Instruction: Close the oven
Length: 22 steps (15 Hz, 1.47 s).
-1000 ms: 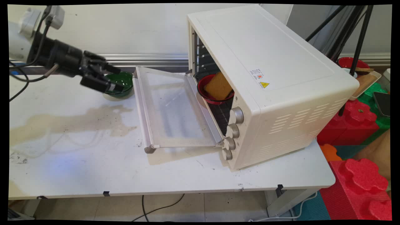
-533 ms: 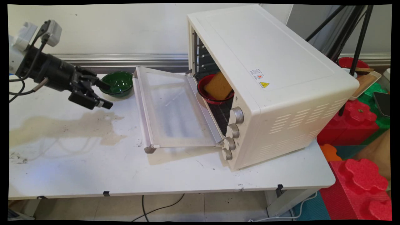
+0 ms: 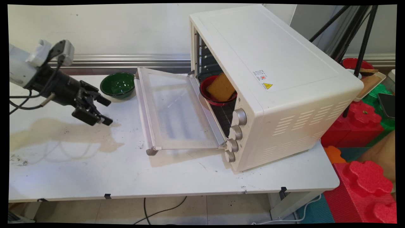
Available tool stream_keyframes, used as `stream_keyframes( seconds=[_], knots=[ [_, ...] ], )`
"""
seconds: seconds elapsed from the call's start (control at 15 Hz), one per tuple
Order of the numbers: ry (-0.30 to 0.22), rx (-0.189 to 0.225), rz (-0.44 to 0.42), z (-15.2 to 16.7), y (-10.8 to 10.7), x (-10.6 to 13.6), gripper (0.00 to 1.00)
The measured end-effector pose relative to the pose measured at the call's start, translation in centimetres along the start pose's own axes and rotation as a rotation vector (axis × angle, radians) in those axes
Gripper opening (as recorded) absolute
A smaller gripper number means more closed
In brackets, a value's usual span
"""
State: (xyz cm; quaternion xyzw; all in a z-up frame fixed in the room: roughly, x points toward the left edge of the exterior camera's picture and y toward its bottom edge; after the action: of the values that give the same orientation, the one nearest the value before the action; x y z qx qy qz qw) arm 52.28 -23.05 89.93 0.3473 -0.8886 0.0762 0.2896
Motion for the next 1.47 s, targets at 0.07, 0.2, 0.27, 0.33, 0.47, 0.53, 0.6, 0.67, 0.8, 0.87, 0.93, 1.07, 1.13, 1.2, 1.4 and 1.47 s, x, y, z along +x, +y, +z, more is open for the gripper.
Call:
stream_keyframes(
  seconds=[0.07, 0.2, 0.27, 0.33, 0.47, 0.53, 0.6, 0.67, 0.8, 0.87, 0.93, 1.07, 1.13, 1.2, 1.4, 1.47],
  knots=[
    [-0.013, 0.000, 0.000, 0.5, 0.0, -0.1, 1.00],
    [-0.033, -0.001, 0.000, 1.3, 0.1, -0.1, 1.00],
    [-0.043, -0.002, 0.000, 1.8, 0.1, -0.1, 1.00],
    [-0.048, -0.003, 0.000, 2.2, 0.1, -0.1, 0.00],
    [-0.060, -0.005, -0.001, 3.0, 0.2, -0.2, 0.00],
    [-0.064, -0.006, -0.001, 3.4, 0.2, -0.2, 0.00],
    [-0.067, -0.006, -0.001, 3.6, 0.2, -0.2, 0.00],
    [-0.071, -0.006, -0.003, 4.0, 0.2, -0.2, 0.00],
    [-0.073, -0.001, -0.010, 4.9, 0.2, -0.2, 0.00],
    [-0.072, 0.000, -0.012, 5.3, 0.1, -0.1, 0.00],
    [-0.071, 0.000, -0.013, 5.6, 0.1, -0.1, 0.00],
    [-0.067, 0.002, -0.016, 6.5, 0.1, 0.0, 0.00],
    [-0.064, 0.003, -0.016, 7.0, 0.0, 0.1, 0.00],
    [-0.061, 0.004, -0.016, 7.4, 0.0, 0.2, 0.00],
    [-0.050, 0.006, -0.015, 8.4, -0.1, 0.4, 0.00],
    [-0.043, 0.007, -0.014, 8.8, -0.2, 0.5, 0.00]
  ],
)
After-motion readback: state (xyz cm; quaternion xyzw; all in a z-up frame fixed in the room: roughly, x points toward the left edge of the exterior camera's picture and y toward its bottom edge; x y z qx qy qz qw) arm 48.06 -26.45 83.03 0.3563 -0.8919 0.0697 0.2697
